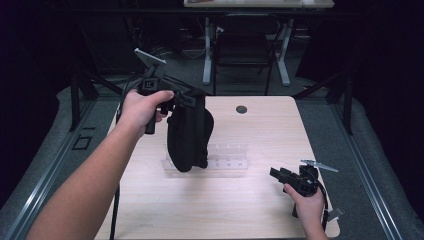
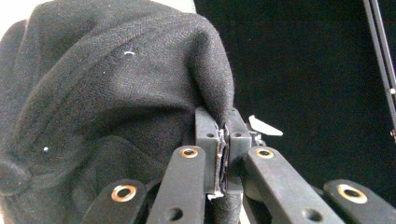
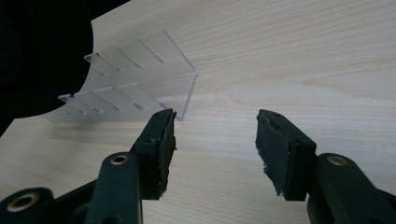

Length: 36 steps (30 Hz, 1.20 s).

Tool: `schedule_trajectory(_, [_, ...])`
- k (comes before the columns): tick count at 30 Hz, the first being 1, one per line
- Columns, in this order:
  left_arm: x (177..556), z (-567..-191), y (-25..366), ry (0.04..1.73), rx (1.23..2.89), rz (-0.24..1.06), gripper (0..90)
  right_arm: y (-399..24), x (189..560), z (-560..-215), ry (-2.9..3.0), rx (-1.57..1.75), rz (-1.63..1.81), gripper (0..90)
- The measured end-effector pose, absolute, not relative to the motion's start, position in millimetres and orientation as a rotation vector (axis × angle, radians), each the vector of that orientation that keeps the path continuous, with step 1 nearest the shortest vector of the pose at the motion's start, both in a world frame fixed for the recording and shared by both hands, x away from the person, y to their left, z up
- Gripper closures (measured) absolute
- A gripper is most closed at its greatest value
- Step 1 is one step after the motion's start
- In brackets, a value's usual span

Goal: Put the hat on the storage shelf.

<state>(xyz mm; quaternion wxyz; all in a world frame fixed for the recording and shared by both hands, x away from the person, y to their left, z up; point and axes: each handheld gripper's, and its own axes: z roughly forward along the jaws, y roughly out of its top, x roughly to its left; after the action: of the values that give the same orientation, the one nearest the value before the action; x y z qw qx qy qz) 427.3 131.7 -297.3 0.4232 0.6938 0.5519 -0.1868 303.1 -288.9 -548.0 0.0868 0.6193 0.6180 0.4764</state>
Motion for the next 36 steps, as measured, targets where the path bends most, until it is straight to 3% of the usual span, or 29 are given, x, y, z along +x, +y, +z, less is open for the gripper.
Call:
schedule_trajectory(10, [429.0, -300.8, 134.3, 1.371, 1.723, -0.461, 88.1, -262.2, 303.8, -538.5, 1.958, 1.744, 1.402, 55.7])
schedule_trajectory(36, [435.2, -299.9, 126.9, 1.381, 1.707, -0.44, 87.9, -147.3, 320.5, -522.7, 2.251, 1.385, 1.402, 55.7])
